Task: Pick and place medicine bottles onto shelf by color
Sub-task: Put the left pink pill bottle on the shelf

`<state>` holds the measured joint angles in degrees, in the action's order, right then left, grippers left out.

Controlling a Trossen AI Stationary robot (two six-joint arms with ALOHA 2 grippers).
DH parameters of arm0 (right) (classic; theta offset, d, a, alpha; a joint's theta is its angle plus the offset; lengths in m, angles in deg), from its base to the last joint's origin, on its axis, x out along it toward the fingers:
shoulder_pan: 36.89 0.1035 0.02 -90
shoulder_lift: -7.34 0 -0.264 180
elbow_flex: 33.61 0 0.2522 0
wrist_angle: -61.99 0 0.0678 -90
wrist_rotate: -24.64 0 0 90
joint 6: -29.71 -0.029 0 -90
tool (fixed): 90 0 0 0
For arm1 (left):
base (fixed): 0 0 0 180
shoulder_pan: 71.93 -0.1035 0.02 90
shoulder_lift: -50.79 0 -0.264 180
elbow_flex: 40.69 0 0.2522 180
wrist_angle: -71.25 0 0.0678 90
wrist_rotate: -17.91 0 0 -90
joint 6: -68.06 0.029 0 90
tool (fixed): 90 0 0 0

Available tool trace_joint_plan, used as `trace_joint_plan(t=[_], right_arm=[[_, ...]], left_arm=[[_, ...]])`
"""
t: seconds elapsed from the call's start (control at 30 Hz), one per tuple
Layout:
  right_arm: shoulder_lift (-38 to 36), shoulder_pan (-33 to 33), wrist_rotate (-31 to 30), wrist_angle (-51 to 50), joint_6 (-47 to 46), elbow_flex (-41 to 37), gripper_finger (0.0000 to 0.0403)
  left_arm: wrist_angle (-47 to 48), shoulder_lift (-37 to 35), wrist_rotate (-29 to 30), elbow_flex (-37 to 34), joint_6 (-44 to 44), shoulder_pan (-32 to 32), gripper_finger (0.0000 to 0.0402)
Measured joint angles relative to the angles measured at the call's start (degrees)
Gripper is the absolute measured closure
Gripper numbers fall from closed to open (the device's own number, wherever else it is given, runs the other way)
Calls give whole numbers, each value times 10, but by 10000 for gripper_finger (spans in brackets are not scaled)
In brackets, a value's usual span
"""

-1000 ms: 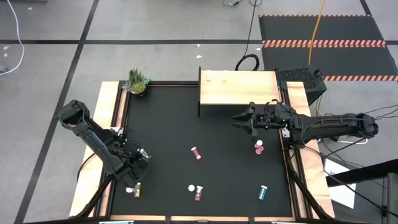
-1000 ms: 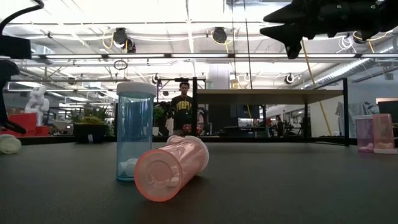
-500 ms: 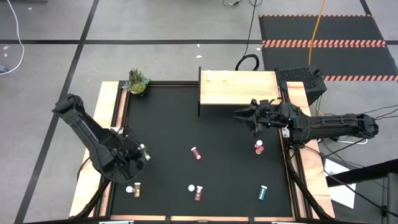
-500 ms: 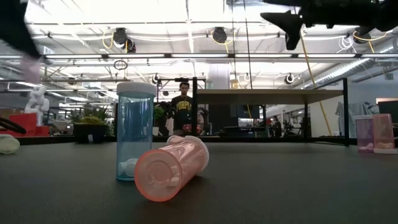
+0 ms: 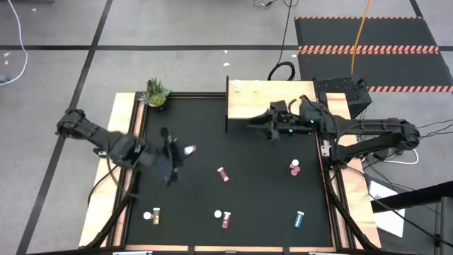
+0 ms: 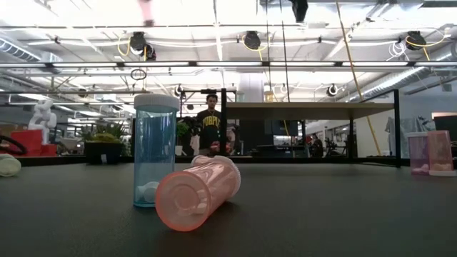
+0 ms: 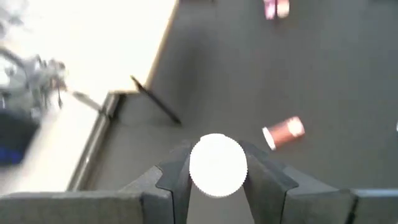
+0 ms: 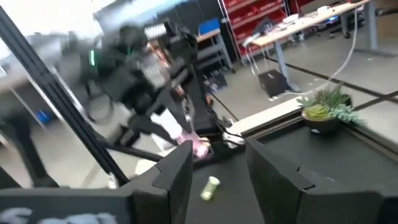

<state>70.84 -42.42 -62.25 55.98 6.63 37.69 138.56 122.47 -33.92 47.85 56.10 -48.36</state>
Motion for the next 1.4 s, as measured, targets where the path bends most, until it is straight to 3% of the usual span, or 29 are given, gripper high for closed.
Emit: trace_joint_plan(t=[0.1,0.23,0.43,0.7,0.93,1.4], right_arm=[[15,-11,-9,-87,54,64,257],[22,-39,-17,-161,114,110,257],[35,-84,68,-183,201,113,256],[100,-144,178,-192,277,132,198],[156,-162,180,-186,303,178,149],[217,-175,159,-148,272,183,193]], left_arm=[[-95,0,-56,17,118,-76,275],[-219,7,-162,28,209,-166,280],[-363,42,-261,28,215,-258,278],[-382,89,-324,28,158,-313,278],[-388,103,-370,28,163,-357,278],[-360,107,-429,28,175,-424,277]])
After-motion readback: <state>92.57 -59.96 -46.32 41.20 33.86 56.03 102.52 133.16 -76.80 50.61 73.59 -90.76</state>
